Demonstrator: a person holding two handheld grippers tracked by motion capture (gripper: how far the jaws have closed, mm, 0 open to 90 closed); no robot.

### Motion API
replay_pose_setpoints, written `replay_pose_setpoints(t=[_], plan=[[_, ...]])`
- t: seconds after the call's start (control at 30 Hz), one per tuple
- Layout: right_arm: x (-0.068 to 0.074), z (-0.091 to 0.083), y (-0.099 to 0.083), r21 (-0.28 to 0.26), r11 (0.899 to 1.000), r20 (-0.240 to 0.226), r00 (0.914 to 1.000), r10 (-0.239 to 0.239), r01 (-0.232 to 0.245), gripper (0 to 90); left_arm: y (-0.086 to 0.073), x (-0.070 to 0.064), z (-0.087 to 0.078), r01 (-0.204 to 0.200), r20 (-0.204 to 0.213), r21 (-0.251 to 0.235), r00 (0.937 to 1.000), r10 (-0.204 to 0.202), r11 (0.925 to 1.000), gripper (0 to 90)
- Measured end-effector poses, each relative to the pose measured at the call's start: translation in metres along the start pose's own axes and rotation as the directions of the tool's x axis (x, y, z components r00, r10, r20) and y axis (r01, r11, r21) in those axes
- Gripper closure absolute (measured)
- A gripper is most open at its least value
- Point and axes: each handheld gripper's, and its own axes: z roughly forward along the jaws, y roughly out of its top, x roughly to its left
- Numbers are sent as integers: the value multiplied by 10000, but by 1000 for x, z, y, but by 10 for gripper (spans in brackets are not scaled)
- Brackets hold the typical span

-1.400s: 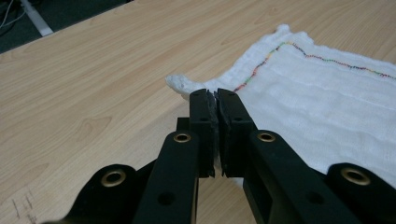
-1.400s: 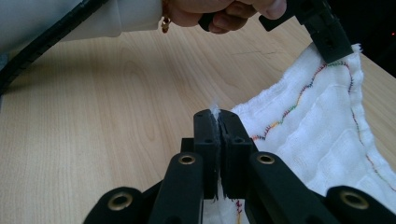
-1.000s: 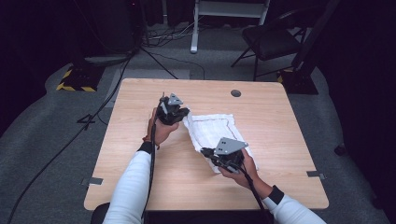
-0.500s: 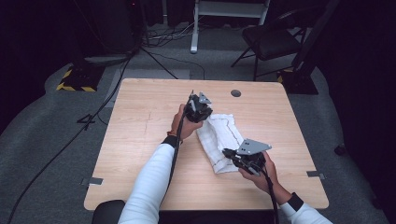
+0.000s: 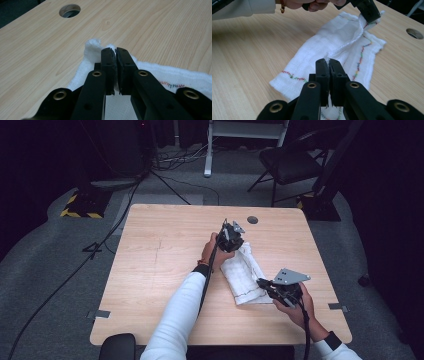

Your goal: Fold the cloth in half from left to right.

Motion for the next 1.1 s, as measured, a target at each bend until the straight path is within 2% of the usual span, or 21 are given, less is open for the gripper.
replay_pose_setpoints(t=[0.13,0.2,0.23,0.27,0.3,0.33,0.4,0.47,0.53,0.6,0.67,0.7,0.73,0.8,0.83,0.97,1.0,1.07,1.1], plan=[[-5,-1,-8,253,9997,199,9998,-22,17,867,4,-6,9,-14,3,38,10000,14,10000,837],[-8,-1,-12,405,9992,295,9996,51,-63,855,5,-10,12,-138,-134,250,9998,142,9996,788],[-10,-1,-15,542,9984,364,9993,125,-145,817,7,-13,11,-233,-157,386,9996,240,9990,737],[-12,0,-17,659,9976,470,9987,198,-229,743,9,-16,8,-475,-126,520,9988,482,9975,688],[-13,1,-21,850,9961,676,9976,168,-225,689,10,-18,2,-615,-70,451,9981,619,9971,658],[-15,2,-25,1041,9943,961,9953,147,-248,683,10,-21,-4,-608,-59,272,9981,610,9978,612],[-21,3,-33,1194,9916,973,9946,373,-488,645,9,-27,-16,-644,-171,330,9977,650,9974,475],[-27,1,-38,1345,9880,1031,9927,627,-764,608,3,-32,-28,-770,49,315,9970,768,9965,369],[-31,-2,-41,1290,9870,955,9919,838,-959,587,-7,-39,-40,-835,142,289,9964,831,9961,326],[-35,-5,-43,1326,9866,1057,9910,818,-956,565,-16,-45,-48,-825,495,218,9955,813,9964,261],[-39,-6,-46,1333,9855,916,9915,929,-1047,546,-28,-53,-55,-987,691,257,9929,967,9948,256],[-41,-5,-47,1438,9837,971,9907,949,-1083,538,-34,-58,-58,-1011,920,301,9909,980,9944,253],[-43,-4,-49,1508,9824,935,9909,966,-1100,525,-42,-62,-58,-1079,1409,526,9850,996,9928,270],[-45,-1,-51,1594,9813,941,9911,938,-1080,521,-51,-70,-58,-1349,1790,802,9766,1189,9876,301],[-46,0,-52,1661,9804,953,9913,911,-1061,519,-56,-75,-58,-1499,1825,938,9744,1310,9842,299],[-45,4,-53,1853,9794,697,9952,681,-800,516,-68,-88,-53,-1677,2111,1234,9675,1392,9781,300],[-44,5,-53,1887,9792,628,9959,644,-752,516,-71,-90,-51,-1777,2189,1388,9649,1448,9742,305],[-42,8,-54,2139,9748,435,9975,555,-636,513,-74,-93,-47,-1926,2089,1601,9652,1575,9681,319],[-41,10,-54,2216,9735,366,9981,503,-571,512,-76,-93,-45,-1891,2135,1664,9651,1519,9678,322]])
